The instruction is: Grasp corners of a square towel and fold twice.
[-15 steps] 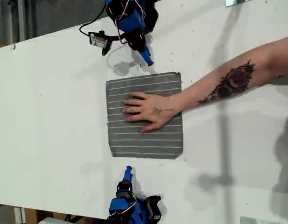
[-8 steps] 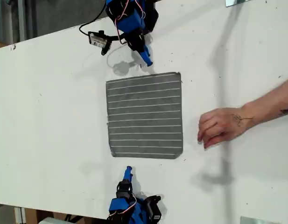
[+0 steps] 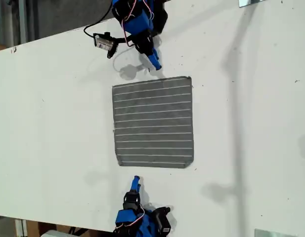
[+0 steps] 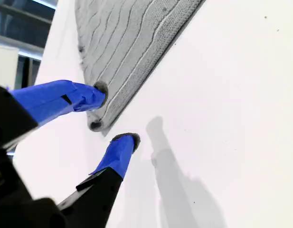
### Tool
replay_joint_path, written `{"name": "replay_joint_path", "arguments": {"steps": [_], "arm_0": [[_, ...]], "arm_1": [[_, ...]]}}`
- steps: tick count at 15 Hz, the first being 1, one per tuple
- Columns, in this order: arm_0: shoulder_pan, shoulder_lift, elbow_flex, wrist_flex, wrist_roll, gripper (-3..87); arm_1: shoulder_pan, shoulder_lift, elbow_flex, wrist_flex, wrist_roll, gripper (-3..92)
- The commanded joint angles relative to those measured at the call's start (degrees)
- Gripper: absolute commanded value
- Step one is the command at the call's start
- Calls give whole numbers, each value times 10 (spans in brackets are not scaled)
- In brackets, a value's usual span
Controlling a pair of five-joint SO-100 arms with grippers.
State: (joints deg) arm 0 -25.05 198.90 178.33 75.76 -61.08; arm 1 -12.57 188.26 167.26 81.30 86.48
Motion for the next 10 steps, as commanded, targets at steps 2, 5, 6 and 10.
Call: {"name": "replay_joint_path", "arguments": {"steps": [2,5,6,10], "arm_0": [[-2,2,3,-7,4,173],[-1,2,3,-7,4,173],[-1,2,3,-7,4,173],[-1,2,3,-7,4,173]], "arm_1": [[1,-1,-14,4,-8,228],[1,-1,-14,4,-8,228],[1,-1,-14,4,-12,228],[-76,-1,-13,-22,-283,210]]}}
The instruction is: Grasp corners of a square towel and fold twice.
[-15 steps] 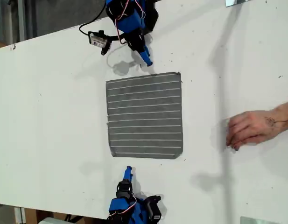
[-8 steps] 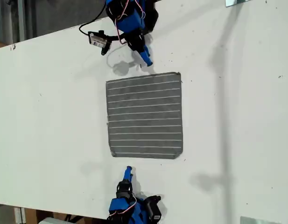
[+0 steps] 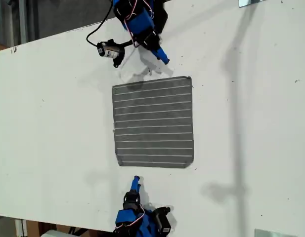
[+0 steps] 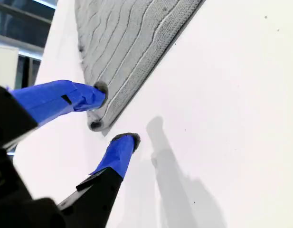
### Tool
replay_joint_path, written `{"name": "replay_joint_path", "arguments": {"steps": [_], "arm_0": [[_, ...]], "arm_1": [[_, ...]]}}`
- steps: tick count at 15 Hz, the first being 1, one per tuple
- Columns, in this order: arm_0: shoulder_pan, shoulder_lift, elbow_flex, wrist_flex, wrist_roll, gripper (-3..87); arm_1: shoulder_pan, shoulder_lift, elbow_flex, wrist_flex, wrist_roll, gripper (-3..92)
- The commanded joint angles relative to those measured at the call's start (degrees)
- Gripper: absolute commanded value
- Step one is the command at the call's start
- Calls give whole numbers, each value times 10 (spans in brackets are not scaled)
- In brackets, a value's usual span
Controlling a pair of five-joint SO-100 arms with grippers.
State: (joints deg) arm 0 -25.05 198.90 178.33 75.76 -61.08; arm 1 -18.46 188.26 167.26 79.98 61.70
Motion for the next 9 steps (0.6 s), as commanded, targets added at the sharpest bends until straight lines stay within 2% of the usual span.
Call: {"name": "replay_joint_path", "arguments": {"steps": [1,2,4,5,6,9], "arm_0": [[-4,2,3,-7,10,173],[-12,2,3,-7,-4,173],[92,2,3,-7,-231,203],[163,2,4,-8,-288,300],[191,3,4,-7,-239,352],[173,3,3,-6,-394,365]], "arm_1": [[2,-1,-7,-15,-39,165],[103,-2,-8,-11,-45,123],[361,0,-17,-9,-45,123],[480,0,-17,-9,-45,123],[588,0,-17,-9,-45,123],[852,0,-17,-9,-45,123]]}}
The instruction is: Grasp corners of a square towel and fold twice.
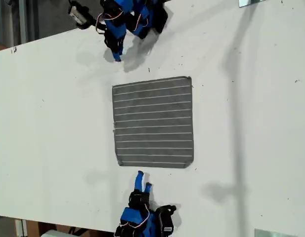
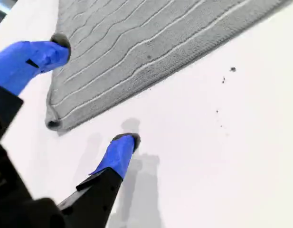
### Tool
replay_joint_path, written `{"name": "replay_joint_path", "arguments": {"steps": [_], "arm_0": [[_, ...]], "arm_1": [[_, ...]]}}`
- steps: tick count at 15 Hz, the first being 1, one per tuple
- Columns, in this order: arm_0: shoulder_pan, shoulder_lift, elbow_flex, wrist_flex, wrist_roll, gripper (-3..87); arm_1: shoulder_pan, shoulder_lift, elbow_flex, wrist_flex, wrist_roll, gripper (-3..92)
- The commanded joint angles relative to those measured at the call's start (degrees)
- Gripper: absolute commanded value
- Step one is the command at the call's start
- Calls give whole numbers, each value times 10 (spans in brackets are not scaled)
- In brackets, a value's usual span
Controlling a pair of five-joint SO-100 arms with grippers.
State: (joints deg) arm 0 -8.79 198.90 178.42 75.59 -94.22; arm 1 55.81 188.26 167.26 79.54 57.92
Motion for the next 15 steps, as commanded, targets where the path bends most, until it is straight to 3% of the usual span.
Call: {"name": "replay_joint_path", "arguments": {"steps": [1,5,6,7,8,10,11,12,13,14,15], "arm_0": [[8,3,2,-4,-68,379],[-44,3,2,-4,-48,345],[-47,3,2,-4,-43,339],[-53,3,2,-4,-25,332],[-58,3,2,-4,-19,327],[-61,3,2,-4,-54,316],[-49,3,1,-28,-4,187],[-47,3,1,-3,-65,148],[-52,3,0,-2,-75,148],[-51,3,0,-3,-66,21],[-50,3,-2,1,-53,12]], "arm_1": [[175,0,-17,-4,-7,123],[374,3,-22,-3,8,123],[380,5,-59,48,156,132],[310,5,-79,75,215,135],[151,5,-62,64,277,135],[-249,4,-11,12,344,135],[-433,4,-22,20,323,135],[-598,4,-21,17,333,95],[-571,-1,-8,12,335,19],[-570,1,-7,11,350,83],[-623,1,-11,0,400,105]]}}
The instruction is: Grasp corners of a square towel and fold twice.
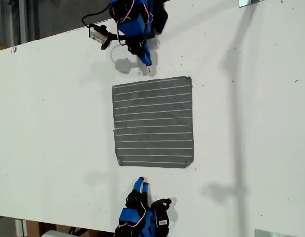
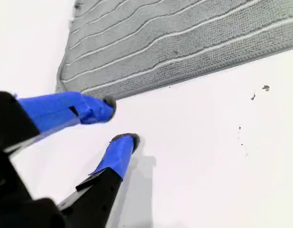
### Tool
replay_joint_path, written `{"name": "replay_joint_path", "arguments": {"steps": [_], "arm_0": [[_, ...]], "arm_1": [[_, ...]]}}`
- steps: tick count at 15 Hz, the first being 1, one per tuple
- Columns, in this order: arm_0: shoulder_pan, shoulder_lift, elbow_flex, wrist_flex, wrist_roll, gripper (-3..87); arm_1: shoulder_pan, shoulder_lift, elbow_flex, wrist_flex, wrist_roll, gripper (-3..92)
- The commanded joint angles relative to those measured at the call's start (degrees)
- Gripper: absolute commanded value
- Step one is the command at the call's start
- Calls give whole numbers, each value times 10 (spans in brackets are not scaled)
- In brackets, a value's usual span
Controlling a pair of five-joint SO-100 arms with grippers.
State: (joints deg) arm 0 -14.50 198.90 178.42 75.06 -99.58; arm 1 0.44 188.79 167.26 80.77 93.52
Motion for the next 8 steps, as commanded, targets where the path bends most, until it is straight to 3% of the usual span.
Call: {"name": "replay_joint_path", "arguments": {"steps": [1,2,3,5,6,7,8], "arm_0": [[12,3,-2,4,12,31],[17,3,-2,5,14,29],[17,4,-2,4,18,35],[24,4,4,-25,36,90],[23,4,4,-32,54,99],[12,1,1,-47,76,101],[-9,-18,-8,-68,105,101]], "arm_1": [[-102,-4,-11,-26,61,101],[-109,-4,-11,-23,56,91],[-116,-4,-12,-25,61,234],[-98,-4,-18,-12,22,269],[-124,-25,-11,-91,-23,340],[-128,-113,-44,-144,-54,349],[-121,-308,-154,-139,-82,363]]}}
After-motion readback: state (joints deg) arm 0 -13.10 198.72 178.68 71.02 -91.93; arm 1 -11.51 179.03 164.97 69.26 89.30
